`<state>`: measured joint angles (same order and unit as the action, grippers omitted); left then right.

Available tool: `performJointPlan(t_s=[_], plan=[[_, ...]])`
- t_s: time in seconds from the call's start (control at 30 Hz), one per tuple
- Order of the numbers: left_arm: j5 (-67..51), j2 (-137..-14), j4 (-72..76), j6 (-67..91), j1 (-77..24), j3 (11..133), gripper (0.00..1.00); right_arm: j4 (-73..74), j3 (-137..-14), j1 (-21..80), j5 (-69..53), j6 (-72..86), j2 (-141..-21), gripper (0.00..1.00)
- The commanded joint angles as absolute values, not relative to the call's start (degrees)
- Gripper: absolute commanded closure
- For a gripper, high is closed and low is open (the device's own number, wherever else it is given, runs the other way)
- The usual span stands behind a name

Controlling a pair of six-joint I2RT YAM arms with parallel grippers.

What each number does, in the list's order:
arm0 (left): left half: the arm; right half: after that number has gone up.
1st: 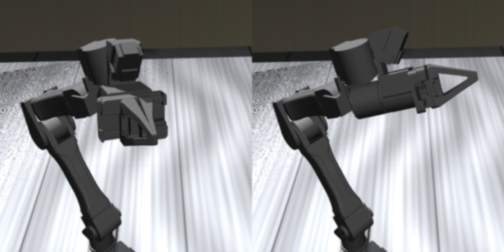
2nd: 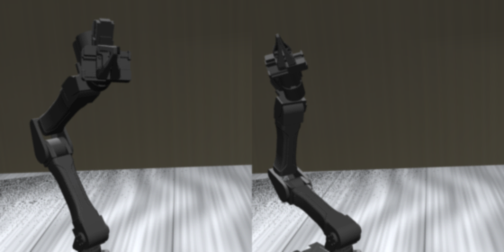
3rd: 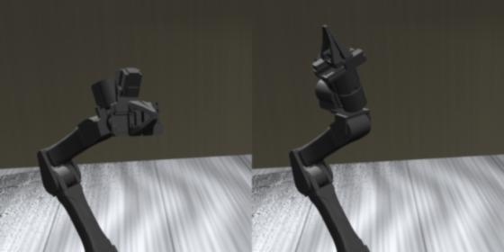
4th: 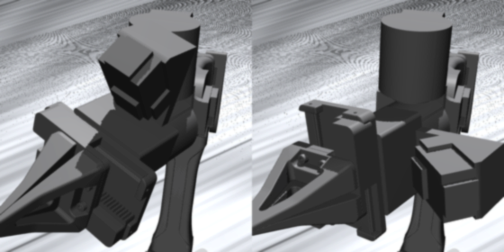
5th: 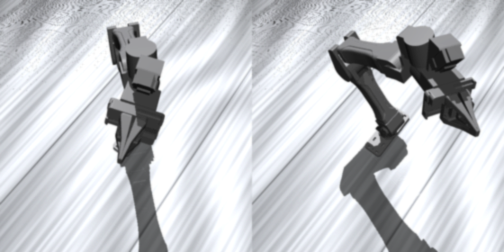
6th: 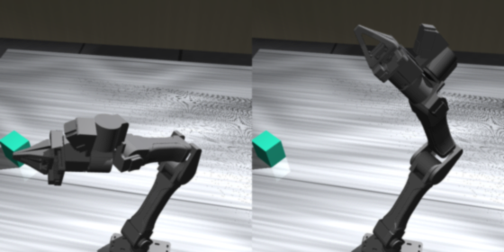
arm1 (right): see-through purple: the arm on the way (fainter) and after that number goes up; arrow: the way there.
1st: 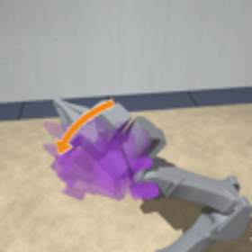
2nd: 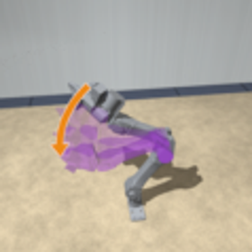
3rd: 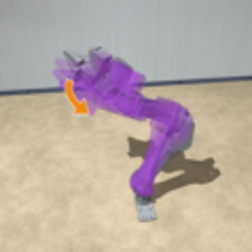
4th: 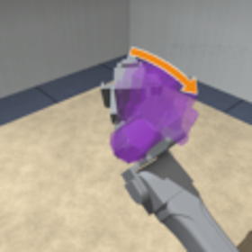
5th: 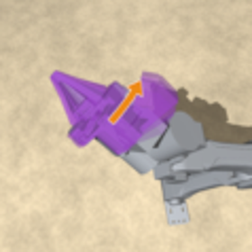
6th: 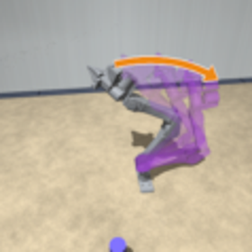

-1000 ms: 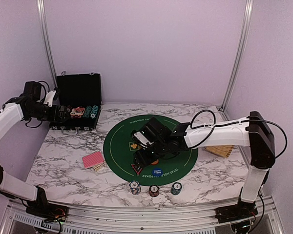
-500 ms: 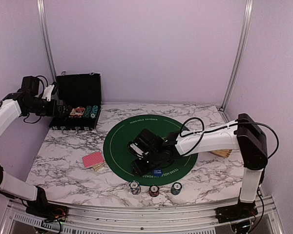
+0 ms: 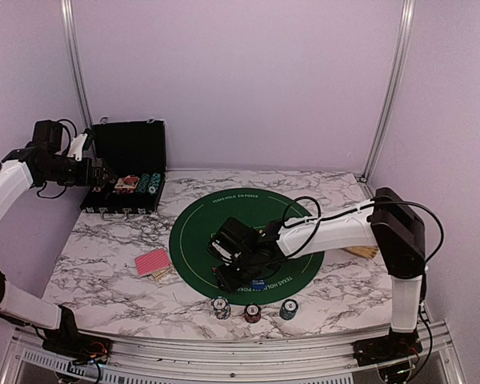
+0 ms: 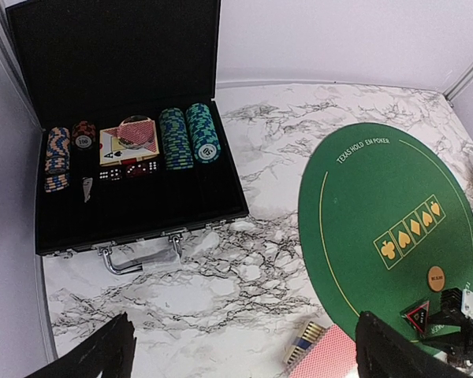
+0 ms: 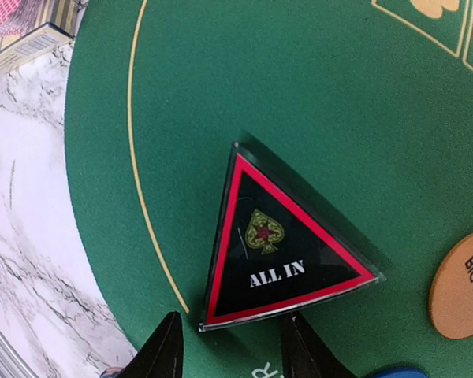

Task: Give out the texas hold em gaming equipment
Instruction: Move the all-in button to the poker table mat.

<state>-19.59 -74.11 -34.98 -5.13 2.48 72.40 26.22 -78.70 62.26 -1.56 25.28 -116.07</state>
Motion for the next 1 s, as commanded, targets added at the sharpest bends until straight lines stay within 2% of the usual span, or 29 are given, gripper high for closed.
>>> performJointPlan(t_s=[0.0,0.53,0.97], plan=[[-20.8,-74.1,-35.9,-4.8,2.8,73.9,0.01,27.5,-82.5,62.7,1.6,25.8,-119.4,0.59],[-21.1,-73.2,-37.1,-4.2,2.8,74.4,0.01,28.9,-97.5,62.1,8.6,24.6,-129.8,0.73],[-22.4,-72.5,-40.7,-7.0,2.8,74.1,0.01,27.5,-107.3,58.5,7.2,24.4,-135.7,0.75]])
